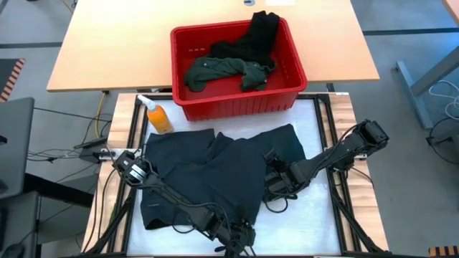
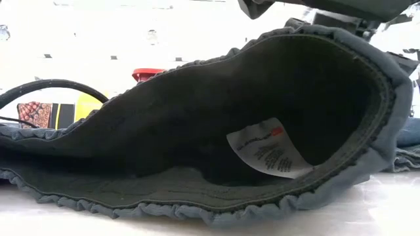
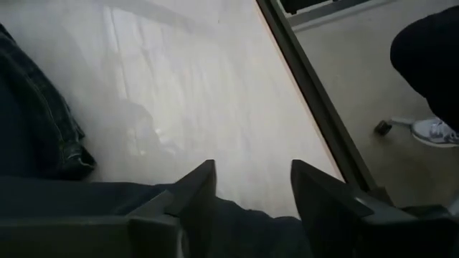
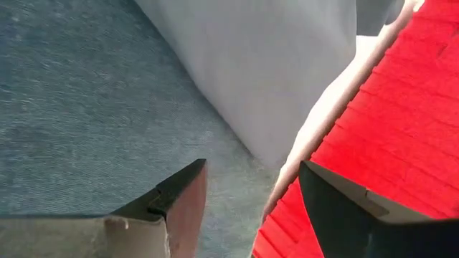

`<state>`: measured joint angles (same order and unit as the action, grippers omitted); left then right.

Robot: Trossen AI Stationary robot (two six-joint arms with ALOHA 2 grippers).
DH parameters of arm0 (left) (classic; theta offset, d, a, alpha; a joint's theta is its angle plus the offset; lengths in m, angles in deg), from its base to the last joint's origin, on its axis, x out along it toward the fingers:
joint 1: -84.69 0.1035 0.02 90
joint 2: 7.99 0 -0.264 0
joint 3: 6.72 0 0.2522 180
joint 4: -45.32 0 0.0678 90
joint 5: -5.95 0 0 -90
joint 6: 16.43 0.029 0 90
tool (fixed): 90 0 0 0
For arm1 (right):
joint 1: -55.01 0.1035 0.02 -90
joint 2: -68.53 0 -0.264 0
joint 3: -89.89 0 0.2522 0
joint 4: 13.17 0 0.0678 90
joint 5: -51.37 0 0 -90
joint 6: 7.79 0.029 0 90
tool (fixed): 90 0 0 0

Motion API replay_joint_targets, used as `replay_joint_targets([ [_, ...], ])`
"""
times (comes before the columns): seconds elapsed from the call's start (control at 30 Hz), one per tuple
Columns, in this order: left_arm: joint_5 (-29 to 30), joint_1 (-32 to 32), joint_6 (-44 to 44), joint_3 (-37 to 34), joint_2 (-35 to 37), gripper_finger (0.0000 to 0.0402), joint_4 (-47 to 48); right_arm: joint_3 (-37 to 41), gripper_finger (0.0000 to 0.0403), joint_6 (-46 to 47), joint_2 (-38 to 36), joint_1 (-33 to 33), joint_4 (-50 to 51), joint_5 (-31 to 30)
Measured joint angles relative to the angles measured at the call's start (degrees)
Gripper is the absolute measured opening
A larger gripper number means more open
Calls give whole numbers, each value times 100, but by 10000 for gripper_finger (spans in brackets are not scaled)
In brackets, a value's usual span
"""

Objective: Fold Laundry from Bin
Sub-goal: Fold the dark blue shorts

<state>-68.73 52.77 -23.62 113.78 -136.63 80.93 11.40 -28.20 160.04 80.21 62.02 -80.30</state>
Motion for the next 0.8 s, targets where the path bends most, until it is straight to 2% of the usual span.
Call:
replay_joint_targets([
  [0.3,-572,206,-161,0,0,276,-43,-2,250,-21,0,9,2,0],
  [0.4,-655,243,-422,4,0,284,-63,-2,250,-68,0,-69,4,-4],
  [0.57,-850,274,-797,564,5,286,769,-2,250,-121,0,-180,14,-9],
  [0.8,-210,244,-1392,783,7,286,1059,-2,250,-740,0,-258,-57,-26],
])
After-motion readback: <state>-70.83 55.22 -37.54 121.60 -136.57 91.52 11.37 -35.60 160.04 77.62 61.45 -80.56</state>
